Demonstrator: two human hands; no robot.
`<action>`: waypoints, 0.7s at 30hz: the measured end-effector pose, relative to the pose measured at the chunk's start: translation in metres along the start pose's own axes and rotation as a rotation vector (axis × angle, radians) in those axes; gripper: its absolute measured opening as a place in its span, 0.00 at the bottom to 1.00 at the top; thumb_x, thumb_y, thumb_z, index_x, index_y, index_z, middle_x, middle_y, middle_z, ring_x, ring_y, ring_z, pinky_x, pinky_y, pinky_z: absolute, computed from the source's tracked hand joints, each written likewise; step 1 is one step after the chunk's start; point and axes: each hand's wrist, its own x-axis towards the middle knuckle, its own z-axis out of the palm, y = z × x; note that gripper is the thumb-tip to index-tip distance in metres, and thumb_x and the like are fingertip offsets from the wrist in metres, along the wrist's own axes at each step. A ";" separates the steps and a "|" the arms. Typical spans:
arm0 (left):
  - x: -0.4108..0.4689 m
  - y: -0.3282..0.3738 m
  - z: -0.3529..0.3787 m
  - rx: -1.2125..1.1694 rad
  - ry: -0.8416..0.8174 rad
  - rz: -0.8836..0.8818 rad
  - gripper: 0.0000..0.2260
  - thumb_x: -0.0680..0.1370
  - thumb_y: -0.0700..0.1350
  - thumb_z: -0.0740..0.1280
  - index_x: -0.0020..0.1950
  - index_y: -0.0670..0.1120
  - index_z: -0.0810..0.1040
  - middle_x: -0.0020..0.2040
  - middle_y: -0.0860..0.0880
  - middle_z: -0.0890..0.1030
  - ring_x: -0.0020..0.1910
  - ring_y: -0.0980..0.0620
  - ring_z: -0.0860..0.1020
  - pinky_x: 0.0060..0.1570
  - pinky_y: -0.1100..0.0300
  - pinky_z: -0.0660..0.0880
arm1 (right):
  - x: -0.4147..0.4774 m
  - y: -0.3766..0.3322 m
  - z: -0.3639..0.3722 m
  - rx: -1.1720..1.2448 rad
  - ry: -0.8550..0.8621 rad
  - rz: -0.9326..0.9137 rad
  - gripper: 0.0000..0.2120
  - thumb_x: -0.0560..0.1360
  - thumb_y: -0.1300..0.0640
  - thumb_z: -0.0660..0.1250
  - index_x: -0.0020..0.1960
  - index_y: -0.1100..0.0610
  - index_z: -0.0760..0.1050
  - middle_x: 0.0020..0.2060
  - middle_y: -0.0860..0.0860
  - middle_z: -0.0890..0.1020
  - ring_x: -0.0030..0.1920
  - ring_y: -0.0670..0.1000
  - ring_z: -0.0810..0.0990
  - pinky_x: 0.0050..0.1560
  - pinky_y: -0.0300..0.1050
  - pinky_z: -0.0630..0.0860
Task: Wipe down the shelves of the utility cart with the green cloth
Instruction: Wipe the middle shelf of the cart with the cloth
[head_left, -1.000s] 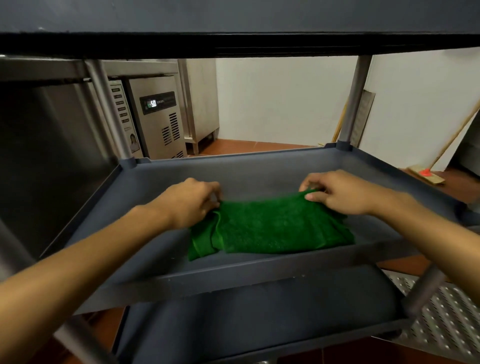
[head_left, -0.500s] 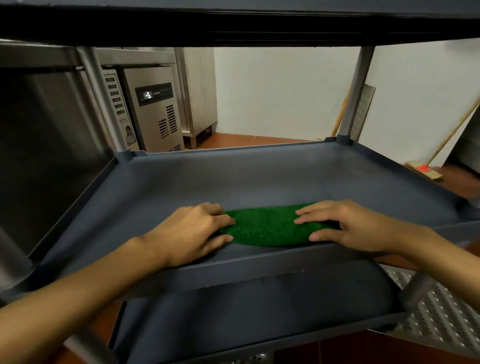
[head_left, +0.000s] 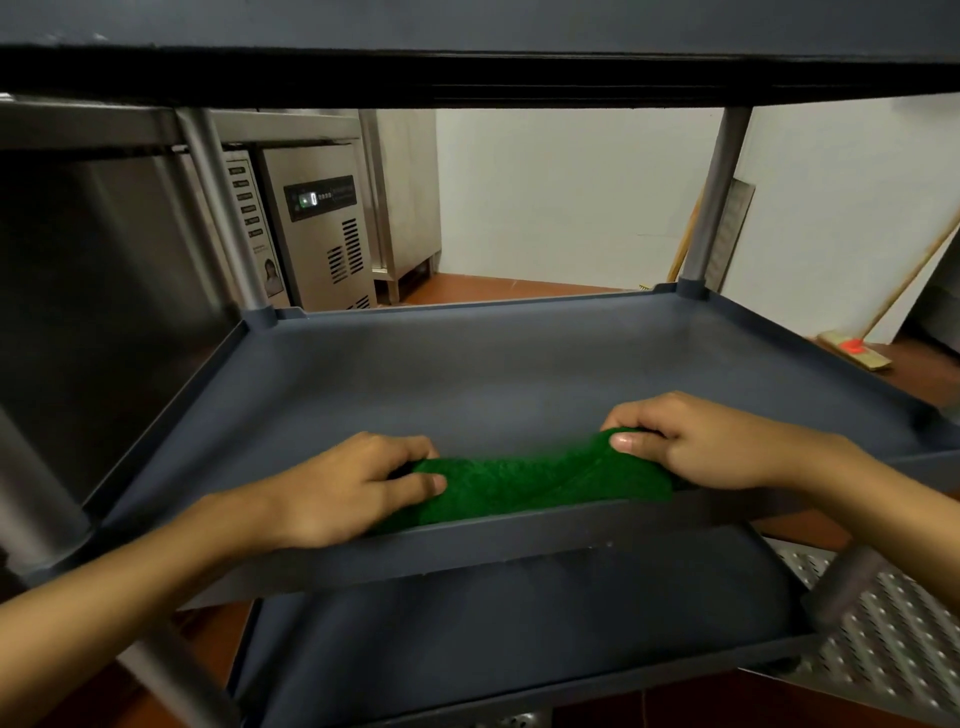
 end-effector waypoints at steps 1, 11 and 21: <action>-0.001 0.000 -0.003 -0.049 0.001 -0.029 0.12 0.83 0.50 0.63 0.48 0.42 0.77 0.40 0.43 0.78 0.40 0.45 0.77 0.49 0.42 0.74 | 0.003 -0.001 0.000 0.024 -0.015 0.007 0.10 0.83 0.53 0.60 0.45 0.54 0.74 0.37 0.48 0.76 0.36 0.44 0.73 0.45 0.44 0.71; -0.014 -0.027 -0.036 -0.273 0.002 -0.212 0.12 0.81 0.54 0.64 0.52 0.47 0.80 0.46 0.49 0.84 0.45 0.49 0.82 0.51 0.52 0.78 | 0.032 -0.017 -0.001 0.345 -0.134 0.039 0.09 0.75 0.38 0.64 0.49 0.40 0.79 0.41 0.33 0.81 0.44 0.33 0.79 0.47 0.29 0.71; 0.007 -0.051 -0.043 -0.296 0.041 -0.300 0.10 0.81 0.51 0.66 0.46 0.46 0.81 0.41 0.49 0.83 0.41 0.49 0.82 0.50 0.49 0.78 | 0.049 -0.020 -0.002 0.408 -0.090 -0.020 0.11 0.76 0.51 0.69 0.54 0.55 0.82 0.46 0.58 0.85 0.45 0.51 0.82 0.51 0.46 0.74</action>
